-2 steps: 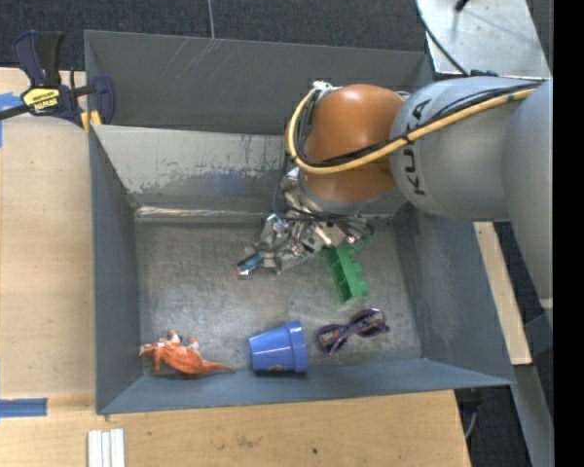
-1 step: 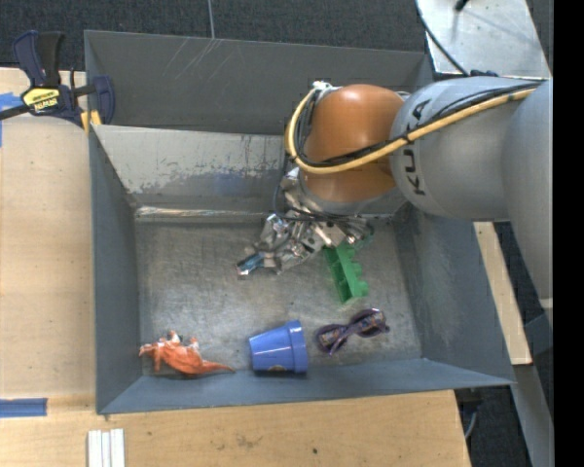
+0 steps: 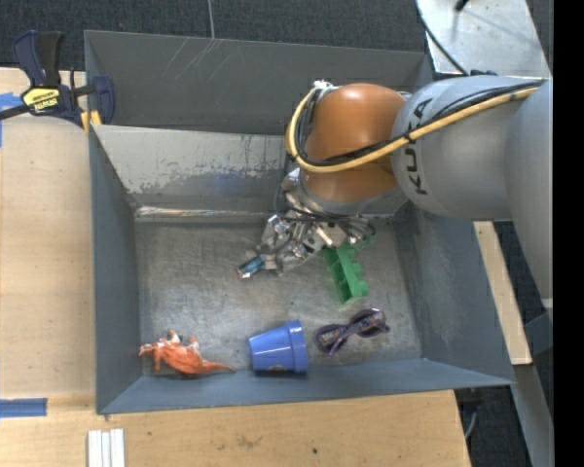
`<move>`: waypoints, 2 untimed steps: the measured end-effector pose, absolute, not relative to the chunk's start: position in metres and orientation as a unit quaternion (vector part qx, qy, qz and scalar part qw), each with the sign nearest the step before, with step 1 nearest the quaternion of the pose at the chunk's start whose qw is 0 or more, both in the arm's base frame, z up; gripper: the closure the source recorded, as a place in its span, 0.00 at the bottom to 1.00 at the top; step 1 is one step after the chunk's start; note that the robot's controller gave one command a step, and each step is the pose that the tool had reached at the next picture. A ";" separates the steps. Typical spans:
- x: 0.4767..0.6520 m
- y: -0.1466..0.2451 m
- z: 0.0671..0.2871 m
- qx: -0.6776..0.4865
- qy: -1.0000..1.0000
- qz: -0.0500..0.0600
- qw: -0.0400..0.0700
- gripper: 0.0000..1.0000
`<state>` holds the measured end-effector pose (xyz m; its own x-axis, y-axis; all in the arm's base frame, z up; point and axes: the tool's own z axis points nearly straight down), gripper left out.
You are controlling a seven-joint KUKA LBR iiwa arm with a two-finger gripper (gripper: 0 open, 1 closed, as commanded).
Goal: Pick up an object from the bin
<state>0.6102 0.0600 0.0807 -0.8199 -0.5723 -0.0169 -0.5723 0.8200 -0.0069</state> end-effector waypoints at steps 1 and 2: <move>0.606 0.060 0.096 -0.300 0.954 0.001 -0.001 1.00; 0.607 0.060 0.119 -0.299 0.954 0.001 -0.001 1.00</move>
Offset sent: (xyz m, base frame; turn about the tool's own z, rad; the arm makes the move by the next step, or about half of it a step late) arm 0.0000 -0.0001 0.0887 0.0001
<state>0.6069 0.0597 0.1188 -0.8206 -0.5715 0.0016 -0.5715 0.8206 0.0017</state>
